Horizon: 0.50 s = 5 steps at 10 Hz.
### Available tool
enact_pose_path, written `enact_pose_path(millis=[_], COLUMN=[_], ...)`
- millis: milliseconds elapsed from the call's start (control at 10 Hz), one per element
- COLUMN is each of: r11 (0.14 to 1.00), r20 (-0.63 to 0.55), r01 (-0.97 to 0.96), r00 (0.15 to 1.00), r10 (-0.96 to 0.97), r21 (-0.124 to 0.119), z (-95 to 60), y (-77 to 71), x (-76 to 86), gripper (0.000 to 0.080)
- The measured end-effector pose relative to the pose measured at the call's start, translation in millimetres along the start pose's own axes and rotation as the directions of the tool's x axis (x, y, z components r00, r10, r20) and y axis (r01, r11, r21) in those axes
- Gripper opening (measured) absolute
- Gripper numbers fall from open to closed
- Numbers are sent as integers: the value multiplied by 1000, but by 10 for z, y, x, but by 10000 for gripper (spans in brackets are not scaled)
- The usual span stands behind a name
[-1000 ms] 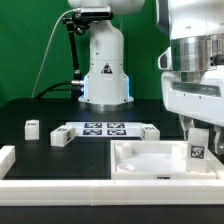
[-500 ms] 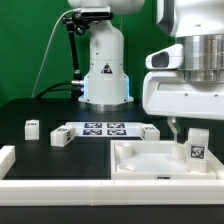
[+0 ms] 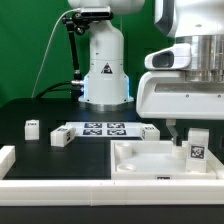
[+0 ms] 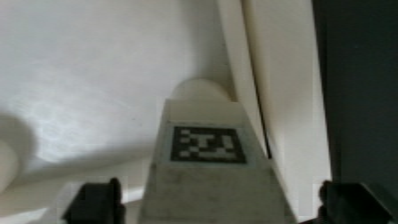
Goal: Assemble one leg
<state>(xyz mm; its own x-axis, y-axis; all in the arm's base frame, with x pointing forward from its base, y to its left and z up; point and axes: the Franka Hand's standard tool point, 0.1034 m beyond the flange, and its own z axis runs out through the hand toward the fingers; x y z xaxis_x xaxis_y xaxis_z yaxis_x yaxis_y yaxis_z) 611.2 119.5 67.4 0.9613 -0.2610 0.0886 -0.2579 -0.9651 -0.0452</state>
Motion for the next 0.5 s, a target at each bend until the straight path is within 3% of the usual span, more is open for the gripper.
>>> enact_pose_path(millis=[200,500], r11=[1000,999], r20=[0,-1], r01=[0,-54], r00=[1000,999], r10=[0,54], r21=[-1,-1], z=[0,-1], y=[4,27], x=[2,13], gripper=[289,290])
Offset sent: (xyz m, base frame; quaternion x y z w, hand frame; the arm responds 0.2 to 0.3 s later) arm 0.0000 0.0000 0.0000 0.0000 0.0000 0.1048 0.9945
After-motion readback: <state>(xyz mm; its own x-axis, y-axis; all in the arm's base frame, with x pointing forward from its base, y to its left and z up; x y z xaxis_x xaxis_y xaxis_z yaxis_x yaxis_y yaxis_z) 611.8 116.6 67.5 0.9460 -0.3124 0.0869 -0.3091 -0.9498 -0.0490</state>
